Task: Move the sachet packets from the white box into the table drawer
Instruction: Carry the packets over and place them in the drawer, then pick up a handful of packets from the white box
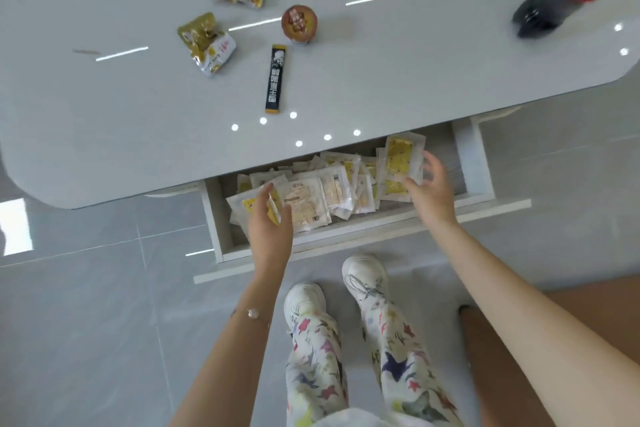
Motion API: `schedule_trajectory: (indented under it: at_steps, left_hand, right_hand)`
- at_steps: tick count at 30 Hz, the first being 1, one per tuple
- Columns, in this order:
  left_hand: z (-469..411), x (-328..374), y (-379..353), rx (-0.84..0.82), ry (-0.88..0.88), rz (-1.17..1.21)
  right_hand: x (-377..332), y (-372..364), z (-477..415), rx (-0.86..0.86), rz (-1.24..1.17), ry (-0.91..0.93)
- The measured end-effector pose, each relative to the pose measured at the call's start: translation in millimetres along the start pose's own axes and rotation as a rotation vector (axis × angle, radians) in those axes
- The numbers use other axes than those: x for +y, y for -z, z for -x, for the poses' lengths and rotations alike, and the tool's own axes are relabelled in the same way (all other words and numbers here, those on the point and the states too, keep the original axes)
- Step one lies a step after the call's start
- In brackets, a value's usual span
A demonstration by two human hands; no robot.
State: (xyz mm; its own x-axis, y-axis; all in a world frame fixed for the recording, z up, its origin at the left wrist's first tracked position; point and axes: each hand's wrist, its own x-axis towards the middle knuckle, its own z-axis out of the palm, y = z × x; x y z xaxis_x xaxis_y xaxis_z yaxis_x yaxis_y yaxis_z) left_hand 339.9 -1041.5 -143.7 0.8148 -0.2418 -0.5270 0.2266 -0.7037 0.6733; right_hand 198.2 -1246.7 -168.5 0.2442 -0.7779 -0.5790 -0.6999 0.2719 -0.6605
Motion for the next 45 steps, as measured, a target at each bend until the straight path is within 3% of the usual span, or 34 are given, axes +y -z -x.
schedule_trajectory:
  at_steps: [7,12,15,20,29,45]
  left_hand:
    - [68.6,90.8,85.0,0.06,-0.257,-0.391]
    - [121.4,134.9,149.2,0.08,-0.374,-0.639]
    - [152.1,149.9,186.0,0.134,-0.34,-0.693]
    - [200.2,152.2,246.2,0.245,-0.197,-0.733]
    - [276.3,98.2,371.3,0.467,-0.031,-0.583]
    - [396.4,-97.6,550.5,0.696,0.343,-0.341]
  right_hand:
    - [-117.0,55.9,95.5,-0.089,0.518,0.506]
    - [-196.2,85.5,160.7,-0.179,0.895,0.697]
    - [-235.2,91.4,198.9,-0.239,1.048,0.78]
    - [-297.1,83.8,261.9,-0.289,1.082,0.89]
    - [-352.9,0.9,396.7,-0.433,1.138,1.249]
    - [-322.8,-215.7,670.8,-0.752,1.247,1.619]
